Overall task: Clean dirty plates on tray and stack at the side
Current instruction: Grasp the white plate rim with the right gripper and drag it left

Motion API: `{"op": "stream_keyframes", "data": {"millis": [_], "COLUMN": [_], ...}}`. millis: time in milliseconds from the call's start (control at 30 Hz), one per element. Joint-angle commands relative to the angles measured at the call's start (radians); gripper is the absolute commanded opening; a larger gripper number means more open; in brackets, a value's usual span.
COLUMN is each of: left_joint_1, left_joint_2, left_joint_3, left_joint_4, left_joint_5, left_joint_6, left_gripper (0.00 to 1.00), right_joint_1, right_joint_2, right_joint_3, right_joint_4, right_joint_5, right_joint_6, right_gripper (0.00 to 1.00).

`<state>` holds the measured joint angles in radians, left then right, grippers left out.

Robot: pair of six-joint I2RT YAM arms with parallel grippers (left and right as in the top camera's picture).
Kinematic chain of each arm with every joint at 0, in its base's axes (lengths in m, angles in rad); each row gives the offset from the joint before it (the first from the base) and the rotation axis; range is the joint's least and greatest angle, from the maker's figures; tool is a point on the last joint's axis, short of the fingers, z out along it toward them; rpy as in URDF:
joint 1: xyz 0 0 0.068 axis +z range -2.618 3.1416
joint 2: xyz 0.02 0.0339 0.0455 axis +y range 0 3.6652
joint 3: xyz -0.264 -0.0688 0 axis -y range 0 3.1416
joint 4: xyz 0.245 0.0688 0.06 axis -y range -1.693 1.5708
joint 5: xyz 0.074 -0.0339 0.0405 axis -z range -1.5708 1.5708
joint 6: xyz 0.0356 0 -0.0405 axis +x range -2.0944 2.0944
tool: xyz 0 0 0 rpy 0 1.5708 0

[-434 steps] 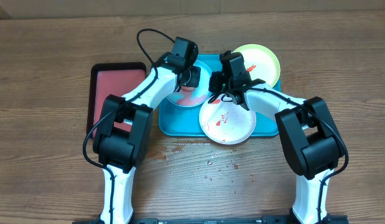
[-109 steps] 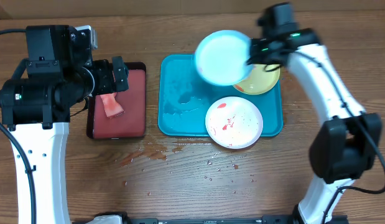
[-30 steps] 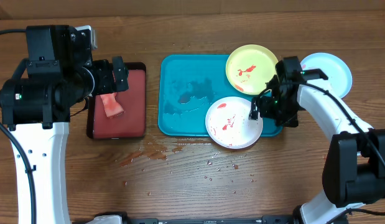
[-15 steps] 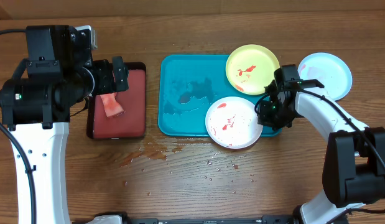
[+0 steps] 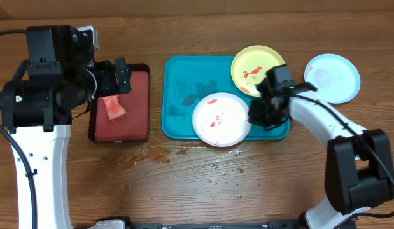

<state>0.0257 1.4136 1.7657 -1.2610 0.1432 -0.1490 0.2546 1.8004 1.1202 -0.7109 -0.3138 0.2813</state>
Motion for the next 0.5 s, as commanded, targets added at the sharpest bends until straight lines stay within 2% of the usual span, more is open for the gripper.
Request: {"op": "stream_keyframes", "data": {"millis": [0,233,467], "left_joint_1": [-0.007,-0.007,-0.007], "left_joint_2": [-0.011,-0.011,-0.011], "left_joint_3": [-0.002,-0.002,-0.002], "left_joint_4": [0.001,0.001,0.001], "left_joint_5": [0.011,0.011,0.011], "left_joint_6": [0.022,0.022,0.022], "left_gripper": [1.00,1.00,1.00], "right_joint_1": [0.061,0.111,0.113], "right_joint_2": [-0.003,-0.003,-0.001], "right_joint_3": [0.024,0.024,0.024], "right_joint_4": [0.078,0.261,0.323], "right_joint_5": [-0.002,0.105,0.129], "right_joint_6": [0.136,0.328,0.379], "right_gripper": [0.04,0.04,0.04]}}
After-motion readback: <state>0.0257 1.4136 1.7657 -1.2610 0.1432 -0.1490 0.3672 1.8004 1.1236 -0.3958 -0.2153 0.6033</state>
